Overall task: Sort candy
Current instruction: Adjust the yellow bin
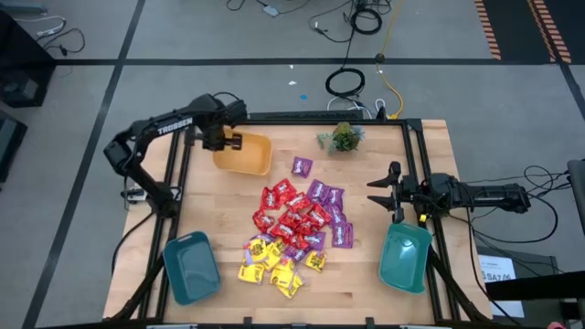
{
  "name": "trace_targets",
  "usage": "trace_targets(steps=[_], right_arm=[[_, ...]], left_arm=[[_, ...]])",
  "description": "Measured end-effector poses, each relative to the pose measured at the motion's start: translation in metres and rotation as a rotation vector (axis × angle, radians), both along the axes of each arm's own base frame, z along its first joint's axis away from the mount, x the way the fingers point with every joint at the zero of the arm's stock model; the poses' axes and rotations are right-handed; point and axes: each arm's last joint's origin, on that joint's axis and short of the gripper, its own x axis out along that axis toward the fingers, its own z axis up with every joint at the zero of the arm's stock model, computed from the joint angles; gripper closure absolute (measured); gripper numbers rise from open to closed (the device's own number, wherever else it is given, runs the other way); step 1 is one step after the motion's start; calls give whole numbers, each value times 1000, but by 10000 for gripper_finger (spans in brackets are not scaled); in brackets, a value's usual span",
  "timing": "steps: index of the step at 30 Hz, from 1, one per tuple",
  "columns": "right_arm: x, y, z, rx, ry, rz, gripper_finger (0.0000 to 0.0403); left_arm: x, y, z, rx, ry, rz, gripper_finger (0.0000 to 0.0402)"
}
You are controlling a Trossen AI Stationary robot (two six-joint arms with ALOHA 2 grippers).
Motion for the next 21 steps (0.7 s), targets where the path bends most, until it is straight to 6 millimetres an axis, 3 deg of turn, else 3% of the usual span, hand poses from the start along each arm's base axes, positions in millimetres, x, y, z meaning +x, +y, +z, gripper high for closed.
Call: trace_targets(steps=[16, 21], right_arm=[[0, 0, 0, 0, 0, 0, 220], [0, 0, 0, 0, 0, 0, 220]], left_arm=[[29, -70, -38, 26, 2, 220, 398], [27, -85, -44, 25, 34, 322, 397]])
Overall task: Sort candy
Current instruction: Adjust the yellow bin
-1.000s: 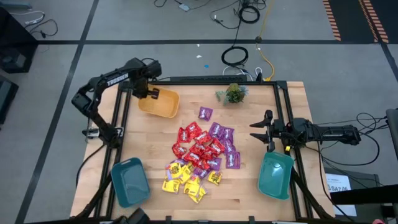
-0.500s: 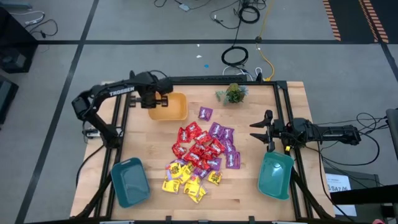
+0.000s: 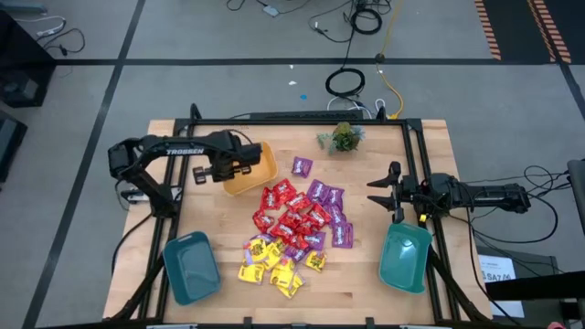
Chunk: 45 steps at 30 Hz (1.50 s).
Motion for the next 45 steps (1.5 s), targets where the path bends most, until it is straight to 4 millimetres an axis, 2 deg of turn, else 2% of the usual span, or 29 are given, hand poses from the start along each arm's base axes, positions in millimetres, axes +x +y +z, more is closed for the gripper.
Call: trace_targets(steps=[4, 11, 15, 23, 31, 38, 45], right_arm=[[0, 0, 0, 0, -1, 0, 220], [0, 0, 0, 0, 0, 0, 220], [0, 0, 0, 0, 0, 0, 220], [0, 0, 0, 0, -1, 0, 220], [0, 0, 0, 0, 0, 0, 220], [0, 0, 0, 0, 0, 0, 220], [0, 0, 0, 0, 0, 0, 220]], left_arm=[[4, -15, 1, 46, -16, 131, 396], [12, -56, 3, 101, -34, 388, 396], [15, -66, 2, 80, -56, 413, 396], [20, -61, 2, 150, -117, 399, 387], [18, -48, 2, 175, -115, 430, 329], [16, -33, 2, 148, -105, 322, 290], [13, -17, 10, 101, -88, 137, 283]])
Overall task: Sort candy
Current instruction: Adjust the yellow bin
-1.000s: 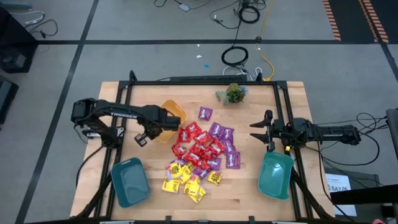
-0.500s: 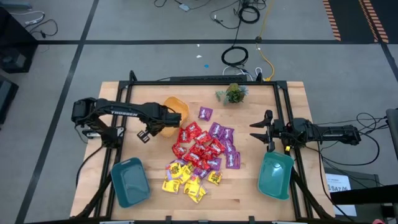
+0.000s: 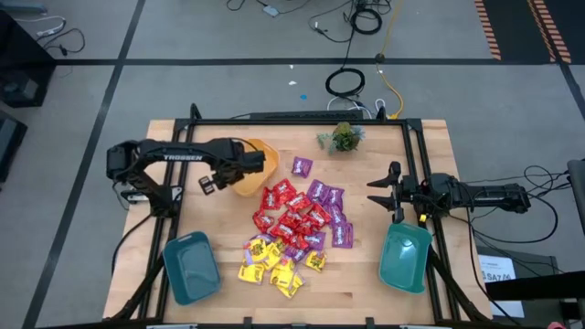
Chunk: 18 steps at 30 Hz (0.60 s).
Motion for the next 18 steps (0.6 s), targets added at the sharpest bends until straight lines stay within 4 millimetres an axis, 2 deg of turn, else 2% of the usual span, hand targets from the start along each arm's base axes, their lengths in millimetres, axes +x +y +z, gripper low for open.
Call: trace_targets(steps=[10, 15, 18], right_arm=[[0, 0, 0, 0, 0, 0, 220], [0, 0, 0, 0, 0, 0, 220], [0, 0, 0, 0, 0, 0, 220]], left_arm=[[-5, 13, 22, -36, 93, -359, 283], [-8, 23, 24, 18, 183, -582, 282], [-6, 30, 24, 9, 175, -709, 282]])
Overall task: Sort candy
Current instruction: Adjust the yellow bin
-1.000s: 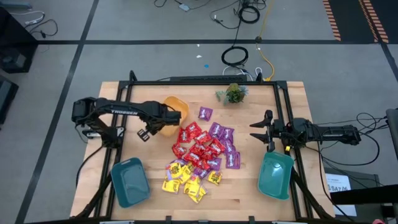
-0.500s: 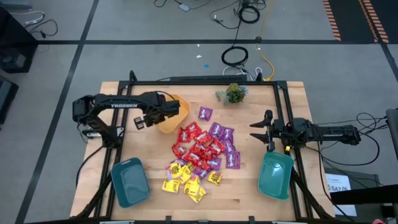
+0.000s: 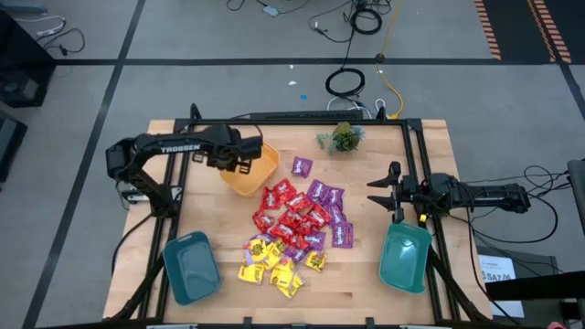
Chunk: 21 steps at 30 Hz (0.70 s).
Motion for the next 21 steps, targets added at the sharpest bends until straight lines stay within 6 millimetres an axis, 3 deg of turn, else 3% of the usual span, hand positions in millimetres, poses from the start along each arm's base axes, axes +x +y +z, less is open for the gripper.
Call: trace_targets(steps=[14, 21], right_arm=[[0, 0, 0, 0, 0, 0, 220], [0, 0, 0, 0, 0, 0, 220]], left_arm=[[-3, 63, -1, -3, -186, -250, 283], [-6, 73, 0, -25, -212, -333, 283]])
